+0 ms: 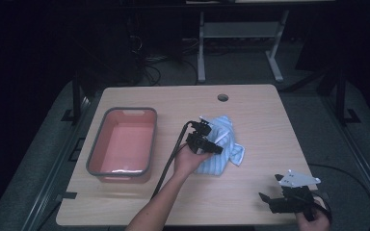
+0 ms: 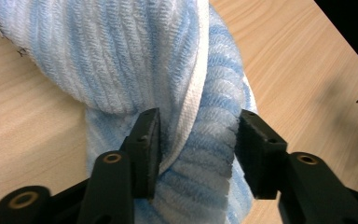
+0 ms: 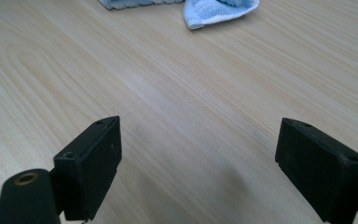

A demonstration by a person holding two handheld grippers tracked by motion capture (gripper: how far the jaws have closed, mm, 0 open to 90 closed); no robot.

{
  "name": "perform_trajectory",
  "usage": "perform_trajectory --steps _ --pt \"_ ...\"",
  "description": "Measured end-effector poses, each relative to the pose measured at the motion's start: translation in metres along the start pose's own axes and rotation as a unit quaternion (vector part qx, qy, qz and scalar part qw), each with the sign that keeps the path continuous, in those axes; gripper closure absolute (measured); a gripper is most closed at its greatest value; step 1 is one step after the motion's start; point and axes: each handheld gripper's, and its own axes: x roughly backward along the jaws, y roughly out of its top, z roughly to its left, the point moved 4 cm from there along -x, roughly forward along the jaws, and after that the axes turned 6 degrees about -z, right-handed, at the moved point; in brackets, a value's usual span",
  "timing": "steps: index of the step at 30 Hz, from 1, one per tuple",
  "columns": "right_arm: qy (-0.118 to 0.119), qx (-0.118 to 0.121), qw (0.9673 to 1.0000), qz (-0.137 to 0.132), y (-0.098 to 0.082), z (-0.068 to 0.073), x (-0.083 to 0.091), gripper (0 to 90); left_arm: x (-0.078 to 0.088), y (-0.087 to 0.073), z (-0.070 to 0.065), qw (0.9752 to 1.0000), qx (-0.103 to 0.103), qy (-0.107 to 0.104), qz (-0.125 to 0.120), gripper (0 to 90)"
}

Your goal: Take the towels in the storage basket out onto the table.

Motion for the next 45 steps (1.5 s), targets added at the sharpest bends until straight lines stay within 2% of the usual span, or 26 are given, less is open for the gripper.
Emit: perform_trajectory --steps 13,17,22,24,26,27,34,37,40,45 --pt "-0.002 -0.001 1.0 0.0 0.0 0.0 0.0 13.8 0.008 0.004 -0.002 0.9998 0.006 -0.008 -0.015 46.5" --pt "-0.003 -0.002 1.0 -0.001 0.0 -0.001 0.002 13.8 0.018 0.006 -0.004 0.9996 -0.001 -0.009 -0.026 45.8" --pt "-0.005 -0.001 1.0 -0.002 0.0 -0.002 0.002 13.8 0.025 0.006 -0.005 0.9996 -0.01 -0.011 -0.026 43.4" --pt "-0.006 -0.002 1.0 -0.001 0.0 -0.002 0.002 13.8 0.031 0.006 -0.008 0.9993 -0.023 -0.01 -0.027 42.9" --pt "-0.006 -0.002 1.0 -0.001 0.0 -0.002 0.002 13.8 0.032 0.006 -0.01 0.9992 -0.02 -0.012 -0.031 42.8" --pt "-0.007 -0.002 1.0 0.0 0.0 -0.001 0.001 13.9 0.034 0.006 -0.01 0.9991 -0.026 -0.014 -0.032 42.7" --pt "-0.009 -0.004 1.0 -0.001 0.0 -0.003 0.002 13.8 0.043 0.001 -0.014 0.9988 -0.029 -0.019 -0.036 42.3" --pt "-0.011 -0.005 0.9999 -0.003 0.0 -0.005 0.003 13.8 0.049 -0.002 -0.011 0.9988 -0.031 -0.013 -0.037 42.2" --pt "-0.012 -0.007 0.9999 -0.003 -0.001 -0.006 0.003 13.8 0.053 -0.006 -0.007 0.9986 -0.022 -0.017 -0.044 42.0" --pt "-0.012 -0.008 0.9999 0.0 -0.001 -0.006 0.003 13.9 0.06 -0.016 -0.003 0.9985 -0.02 -0.013 -0.049 40.5"
